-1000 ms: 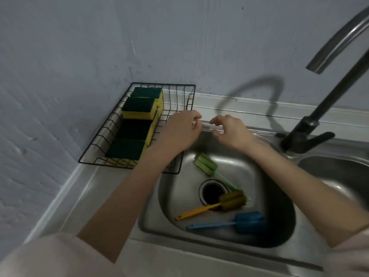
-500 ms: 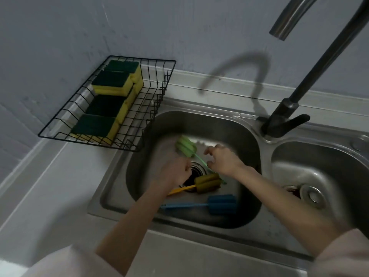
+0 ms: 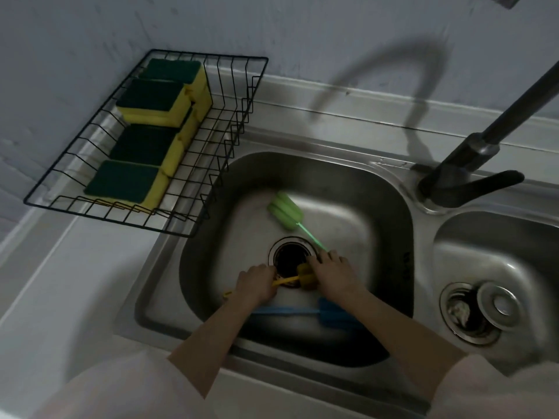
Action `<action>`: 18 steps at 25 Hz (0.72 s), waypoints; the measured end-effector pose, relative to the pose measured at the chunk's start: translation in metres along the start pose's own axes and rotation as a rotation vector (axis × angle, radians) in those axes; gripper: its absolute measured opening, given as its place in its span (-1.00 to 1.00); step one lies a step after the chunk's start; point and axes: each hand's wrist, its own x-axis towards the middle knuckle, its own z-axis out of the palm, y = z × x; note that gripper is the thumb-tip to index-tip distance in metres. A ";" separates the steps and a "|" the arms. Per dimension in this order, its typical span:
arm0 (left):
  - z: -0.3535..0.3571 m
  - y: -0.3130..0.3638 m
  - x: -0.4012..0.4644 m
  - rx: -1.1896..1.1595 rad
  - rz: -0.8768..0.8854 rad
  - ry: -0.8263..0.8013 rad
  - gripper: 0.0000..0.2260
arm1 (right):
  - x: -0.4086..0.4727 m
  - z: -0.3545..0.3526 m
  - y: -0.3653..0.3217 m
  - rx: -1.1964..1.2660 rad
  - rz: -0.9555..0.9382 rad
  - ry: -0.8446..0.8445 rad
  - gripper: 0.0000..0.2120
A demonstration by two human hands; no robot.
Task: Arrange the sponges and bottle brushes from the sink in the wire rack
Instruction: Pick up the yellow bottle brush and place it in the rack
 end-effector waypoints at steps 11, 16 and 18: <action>-0.023 0.003 -0.002 -0.034 0.084 0.108 -0.73 | -0.006 -0.012 0.008 0.121 0.075 0.122 -0.58; -0.066 0.011 -0.018 -0.065 0.275 0.266 -0.76 | -0.028 -0.050 0.022 0.209 0.099 0.276 -0.55; -0.085 0.016 -0.033 -0.077 0.338 0.327 -0.75 | -0.038 -0.067 0.031 0.238 0.086 0.317 -0.53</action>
